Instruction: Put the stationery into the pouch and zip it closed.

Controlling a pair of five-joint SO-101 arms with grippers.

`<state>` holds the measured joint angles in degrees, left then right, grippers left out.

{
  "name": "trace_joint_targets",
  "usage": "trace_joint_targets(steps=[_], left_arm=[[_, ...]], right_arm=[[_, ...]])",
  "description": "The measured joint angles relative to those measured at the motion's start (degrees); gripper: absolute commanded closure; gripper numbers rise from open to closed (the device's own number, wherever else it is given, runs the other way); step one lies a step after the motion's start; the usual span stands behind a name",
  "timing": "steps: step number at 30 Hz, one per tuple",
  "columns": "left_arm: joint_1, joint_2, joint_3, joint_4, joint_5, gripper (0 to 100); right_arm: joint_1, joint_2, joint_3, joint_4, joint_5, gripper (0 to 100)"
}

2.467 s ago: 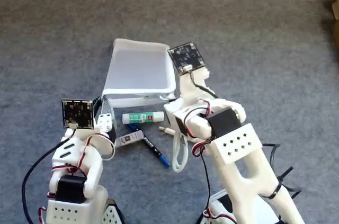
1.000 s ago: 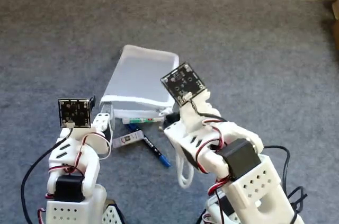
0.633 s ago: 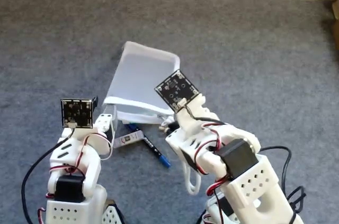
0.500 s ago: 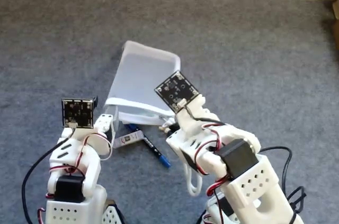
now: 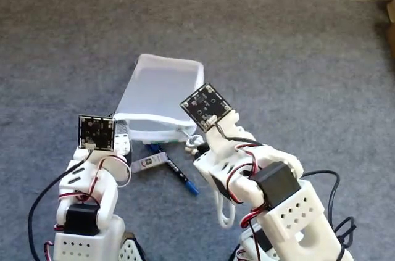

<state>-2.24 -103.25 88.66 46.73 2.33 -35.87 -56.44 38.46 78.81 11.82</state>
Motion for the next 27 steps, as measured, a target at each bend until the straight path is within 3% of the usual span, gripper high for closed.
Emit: trace_joint_targets(steps=[11, 19, 27], left_arm=[[0.0, 0.0, -6.0, 10.2, -2.7, 99], [0.0, 0.0, -7.6, 11.4, -5.1, 96], [-0.3, 0.0, -15.4, 18.9, -5.7, 96]], right_arm=[[0.0, 0.0, 0.0, -1.2, -2.3, 79.3], [0.0, 0.0, 0.0, -1.2, -5.8, 79.3], [7.2, 0.0, 0.0, -1.2, -6.4, 79.3]])
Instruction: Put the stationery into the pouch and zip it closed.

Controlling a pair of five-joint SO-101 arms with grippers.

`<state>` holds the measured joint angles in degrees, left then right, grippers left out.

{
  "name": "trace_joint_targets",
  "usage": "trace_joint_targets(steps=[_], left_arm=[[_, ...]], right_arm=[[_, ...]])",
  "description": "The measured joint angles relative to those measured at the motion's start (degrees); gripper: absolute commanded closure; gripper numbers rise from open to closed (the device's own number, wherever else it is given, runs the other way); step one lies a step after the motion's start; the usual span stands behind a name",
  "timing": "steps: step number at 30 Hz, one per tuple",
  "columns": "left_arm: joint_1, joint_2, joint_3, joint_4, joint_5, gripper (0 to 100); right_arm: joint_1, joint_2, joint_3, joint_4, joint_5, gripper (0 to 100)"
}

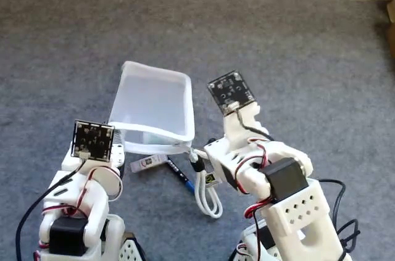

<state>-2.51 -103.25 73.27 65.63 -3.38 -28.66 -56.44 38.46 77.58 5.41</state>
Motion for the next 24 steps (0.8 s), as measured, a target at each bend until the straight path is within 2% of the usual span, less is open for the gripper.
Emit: trace_joint_targets(steps=[7, 10, 15, 19, 24], left_arm=[[0.0, 2.5, -3.7, 0.1, 0.0, 96], [-0.1, 9.3, -6.9, 0.1, 0.0, 97], [-0.1, 24.3, -15.6, 0.1, 0.0, 99], [-0.1, 35.4, -22.5, 0.1, 0.4, 99], [-1.9, 46.2, -30.2, 2.2, 2.6, 99]], right_arm=[[0.5, 0.0, 0.0, 0.0, -0.1, 78.9], [0.5, 0.0, 0.0, 0.0, -0.1, 78.7], [0.5, 0.0, 0.0, 0.9, -0.1, 71.9], [0.5, 0.0, -1.5, 4.7, -0.1, 71.7], [0.5, -0.1, -2.1, 4.2, -0.1, 74.4]])
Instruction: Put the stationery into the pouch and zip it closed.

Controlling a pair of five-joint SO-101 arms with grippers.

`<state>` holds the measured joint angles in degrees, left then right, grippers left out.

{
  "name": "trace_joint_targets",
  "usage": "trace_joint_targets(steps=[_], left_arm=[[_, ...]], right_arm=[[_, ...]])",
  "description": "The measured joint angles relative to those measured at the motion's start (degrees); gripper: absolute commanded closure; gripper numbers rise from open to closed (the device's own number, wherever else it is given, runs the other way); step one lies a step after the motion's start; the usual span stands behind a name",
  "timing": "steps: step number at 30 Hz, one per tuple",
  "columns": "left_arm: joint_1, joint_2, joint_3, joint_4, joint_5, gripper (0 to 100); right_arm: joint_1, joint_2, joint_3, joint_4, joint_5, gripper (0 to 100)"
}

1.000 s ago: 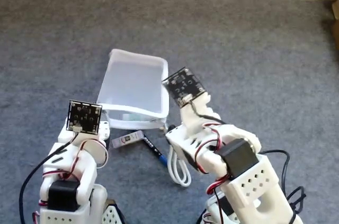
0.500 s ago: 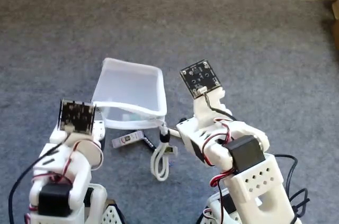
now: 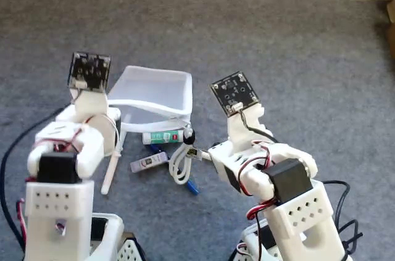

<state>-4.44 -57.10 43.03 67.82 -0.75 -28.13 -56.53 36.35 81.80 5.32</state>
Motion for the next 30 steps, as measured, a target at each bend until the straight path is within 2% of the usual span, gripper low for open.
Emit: trace_joint_targets(steps=[7, 16, 22, 30], left_arm=[[-4.8, 6.2, -7.0, 7.5, 0.2, 99], [-12.2, 6.2, -7.2, 9.7, 0.2, 99], [-13.3, 6.2, -6.8, 9.8, 0.2, 99], [-13.4, 6.1, -5.5, 9.8, 1.7, 99]], right_arm=[[0.0, 1.4, 0.0, -3.4, 1.4, 77.1], [0.0, 20.3, 0.0, -8.3, 5.3, 77.1], [-0.2, 27.7, 0.0, -9.1, 8.4, 77.1], [-4.7, 32.8, 0.0, -13.5, 12.6, 77.1]])
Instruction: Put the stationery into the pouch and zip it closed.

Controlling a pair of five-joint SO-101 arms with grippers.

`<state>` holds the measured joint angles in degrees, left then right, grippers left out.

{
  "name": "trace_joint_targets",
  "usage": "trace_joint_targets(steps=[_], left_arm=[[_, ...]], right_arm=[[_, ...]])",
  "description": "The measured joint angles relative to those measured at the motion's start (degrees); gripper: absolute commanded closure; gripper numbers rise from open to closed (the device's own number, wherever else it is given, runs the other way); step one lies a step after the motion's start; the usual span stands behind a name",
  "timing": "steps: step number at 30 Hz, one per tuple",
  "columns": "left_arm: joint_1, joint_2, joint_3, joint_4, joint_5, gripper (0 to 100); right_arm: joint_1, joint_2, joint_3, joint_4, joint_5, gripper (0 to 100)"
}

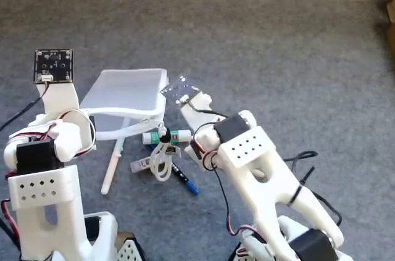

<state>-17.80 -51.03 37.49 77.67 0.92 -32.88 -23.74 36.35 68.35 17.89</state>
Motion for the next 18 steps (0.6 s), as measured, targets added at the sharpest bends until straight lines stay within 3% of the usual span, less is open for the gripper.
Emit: trace_joint_targets(steps=[18], left_arm=[[0.0, -0.3, 2.3, -1.4, 0.9, 99]], right_arm=[[-1.1, 20.8, -0.1, -9.9, 5.1, 83.0]])
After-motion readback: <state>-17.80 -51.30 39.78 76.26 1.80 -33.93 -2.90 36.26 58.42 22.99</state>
